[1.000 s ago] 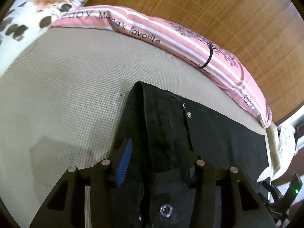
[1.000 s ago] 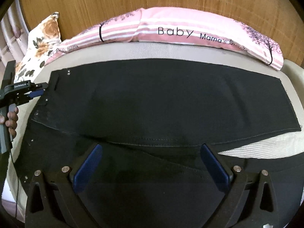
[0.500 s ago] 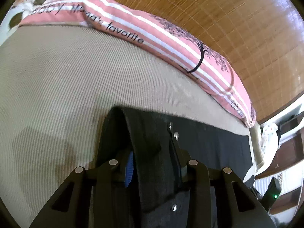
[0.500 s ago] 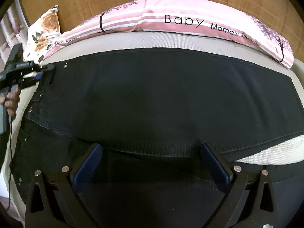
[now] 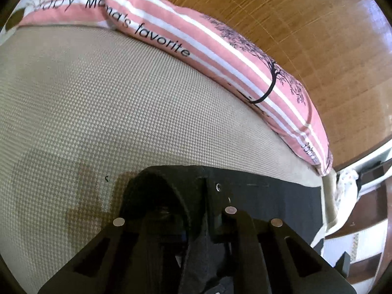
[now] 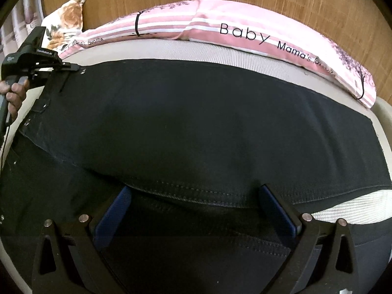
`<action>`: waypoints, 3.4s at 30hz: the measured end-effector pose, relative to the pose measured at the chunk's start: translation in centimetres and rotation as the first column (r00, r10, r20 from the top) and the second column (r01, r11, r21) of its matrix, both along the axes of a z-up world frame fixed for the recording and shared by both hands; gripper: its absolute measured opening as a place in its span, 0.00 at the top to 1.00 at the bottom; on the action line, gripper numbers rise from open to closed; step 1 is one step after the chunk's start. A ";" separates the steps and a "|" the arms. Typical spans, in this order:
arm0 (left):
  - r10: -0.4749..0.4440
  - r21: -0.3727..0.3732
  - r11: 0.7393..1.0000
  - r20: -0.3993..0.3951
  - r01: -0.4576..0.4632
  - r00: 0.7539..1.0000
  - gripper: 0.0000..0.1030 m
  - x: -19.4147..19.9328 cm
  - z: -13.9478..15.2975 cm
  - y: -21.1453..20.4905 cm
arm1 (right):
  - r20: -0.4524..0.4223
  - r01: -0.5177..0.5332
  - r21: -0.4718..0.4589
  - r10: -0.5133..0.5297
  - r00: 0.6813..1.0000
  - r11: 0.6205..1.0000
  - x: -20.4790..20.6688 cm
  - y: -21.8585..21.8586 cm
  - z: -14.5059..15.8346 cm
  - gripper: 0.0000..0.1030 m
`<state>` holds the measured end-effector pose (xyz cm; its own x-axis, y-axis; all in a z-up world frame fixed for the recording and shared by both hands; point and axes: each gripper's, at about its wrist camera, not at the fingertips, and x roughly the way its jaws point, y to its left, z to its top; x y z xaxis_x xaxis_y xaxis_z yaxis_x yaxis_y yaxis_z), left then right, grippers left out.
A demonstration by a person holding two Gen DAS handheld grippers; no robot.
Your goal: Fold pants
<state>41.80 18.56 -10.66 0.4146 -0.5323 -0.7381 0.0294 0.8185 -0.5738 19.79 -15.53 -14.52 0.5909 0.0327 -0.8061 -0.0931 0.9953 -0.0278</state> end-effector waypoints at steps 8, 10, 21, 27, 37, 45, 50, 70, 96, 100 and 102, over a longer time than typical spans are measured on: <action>0.019 -0.023 1.000 0.091 -0.017 0.996 0.91 -2.0 3.1 -0.3 | -0.024 -0.070 0.026 0.070 0.997 0.997 0.1 -0.7 0.5 0.00; 0.013 -0.019 1.000 0.132 -0.010 0.991 0.92 -2.8 4.5 -0.6 | -0.035 -0.102 0.114 0.106 0.994 0.988 0.2 -1.7 1.5 0.00; -0.014 -0.072 0.997 0.286 0.036 0.958 0.92 -7.1 9.6 -1.5 | 0.003 -0.331 0.201 0.337 0.941 0.922 8.9 -8.7 7.4 0.02; 0.000 -0.108 0.994 0.327 0.037 0.945 0.92 -8.5 11.1 -1.2 | -0.092 -0.478 0.196 0.501 0.860 0.856 17.6 -9.4 6.5 0.27; 0.014 -0.089 0.996 0.332 0.016 0.943 0.92 -9.2 11.7 -1.5 | -0.195 -0.650 0.311 0.716 0.670 0.693 23.0 -7.1 4.3 0.41; 0.030 -0.074 0.997 0.318 -0.006 0.948 0.92 -8.9 11.6 -1.7 | -0.219 -0.696 0.353 0.778 0.589 0.625 22.4 -7.1 3.5 0.66; 0.032 -0.062 0.998 0.313 -0.013 0.949 0.92 -8.5 11.5 -1.6 | -0.249 -0.680 0.314 0.748 0.614 0.663 22.2 -8.3 3.1 0.71; 0.000 0.036 0.999 0.362 -0.014 0.932 0.92 -10.4 12.2 -1.9 | -0.103 -0.540 -0.088 0.531 0.841 0.837 11.4 -8.3 10.3 0.94; -0.340 0.301 0.908 0.117 0.293 0.933 0.87 -29.6 5.6 -2.3 | -0.163 -0.295 -0.009 0.289 0.943 0.956 -11.8 -7.9 3.8 0.94; -0.329 0.338 0.896 0.065 0.289 0.942 0.74 -30.0 4.8 -2.2 | -0.161 -0.273 -0.026 0.265 0.951 0.962 -12.2 -7.4 2.9 0.89; -0.315 0.364 0.890 0.059 0.274 0.947 0.63 -30.6 5.4 -2.0 | -0.144 -0.242 -0.020 0.236 0.961 0.970 -12.4 -7.4 3.1 0.87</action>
<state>11.24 16.56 -5.25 0.3707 -0.3624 -0.8551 0.3480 0.9079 -0.2339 7.41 -22.91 -11.42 0.4512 0.1277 -0.8832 -0.3338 0.9420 -0.0344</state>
